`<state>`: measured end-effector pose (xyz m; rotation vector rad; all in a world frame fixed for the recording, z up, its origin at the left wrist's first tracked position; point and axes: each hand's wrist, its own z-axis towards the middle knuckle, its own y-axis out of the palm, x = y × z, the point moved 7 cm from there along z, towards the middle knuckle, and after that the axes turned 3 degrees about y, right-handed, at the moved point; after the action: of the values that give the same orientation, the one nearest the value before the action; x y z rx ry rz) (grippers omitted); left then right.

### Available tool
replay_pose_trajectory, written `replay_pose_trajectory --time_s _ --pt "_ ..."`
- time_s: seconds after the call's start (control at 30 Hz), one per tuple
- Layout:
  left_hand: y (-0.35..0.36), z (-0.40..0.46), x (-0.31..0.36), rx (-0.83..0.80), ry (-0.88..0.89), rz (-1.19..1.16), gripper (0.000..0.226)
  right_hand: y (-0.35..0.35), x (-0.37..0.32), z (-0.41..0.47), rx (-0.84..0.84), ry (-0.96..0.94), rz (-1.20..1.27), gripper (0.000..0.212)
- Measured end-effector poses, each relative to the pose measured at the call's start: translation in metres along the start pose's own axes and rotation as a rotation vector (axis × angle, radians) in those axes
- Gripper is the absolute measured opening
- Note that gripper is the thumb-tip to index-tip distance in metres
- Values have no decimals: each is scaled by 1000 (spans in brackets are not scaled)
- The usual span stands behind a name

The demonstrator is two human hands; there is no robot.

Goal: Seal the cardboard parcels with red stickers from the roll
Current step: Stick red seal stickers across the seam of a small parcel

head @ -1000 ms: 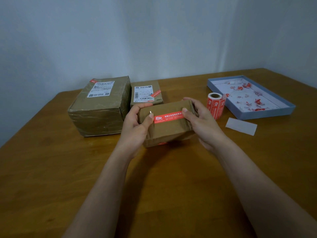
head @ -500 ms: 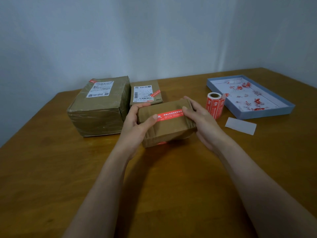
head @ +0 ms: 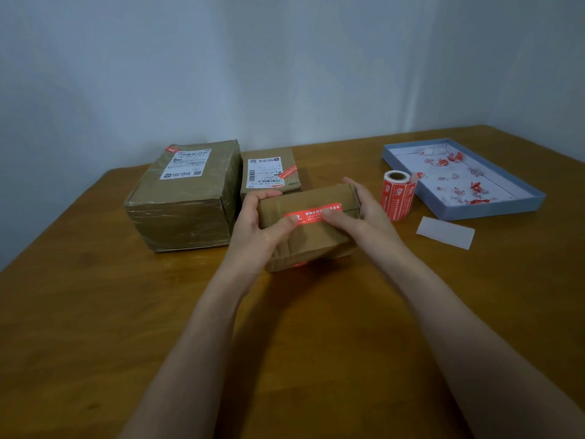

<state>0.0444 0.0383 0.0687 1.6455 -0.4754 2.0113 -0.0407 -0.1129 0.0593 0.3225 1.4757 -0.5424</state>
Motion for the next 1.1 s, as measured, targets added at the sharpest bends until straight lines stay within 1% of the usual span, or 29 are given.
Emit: replay_pose_trajectory --time_s 0.1,0.2,0.33,0.47,0.63,0.8,0.9,1.0,1.1 --pt "1 0 -1 42 34 79 49 2 -3 -3 106 -65 -68 90" --pt "1 1 -2 32 39 105 52 2 -1 -2 107 -78 -32 93" --pt "-1 3 -1 33 46 140 49 2 0 -1 91 -69 -37 92" --pt "-2 5 -3 35 36 152 46 0 1 0 90 -57 -27 88" --pt "-3 5 -4 32 21 149 43 0 2 0 65 -36 -7 77" --pt "-1 3 -3 -32 -26 27 40 1 0 1 -1 -23 49 68" --pt "-1 2 -3 -55 -48 3 39 0 2 2 -62 4 98 66" --pt "-3 3 -4 -38 -53 -10 38 -1 5 4 -120 22 139 62" --pt "-7 3 -4 -4 -61 -46 39 -3 6 5 -130 30 162 62"
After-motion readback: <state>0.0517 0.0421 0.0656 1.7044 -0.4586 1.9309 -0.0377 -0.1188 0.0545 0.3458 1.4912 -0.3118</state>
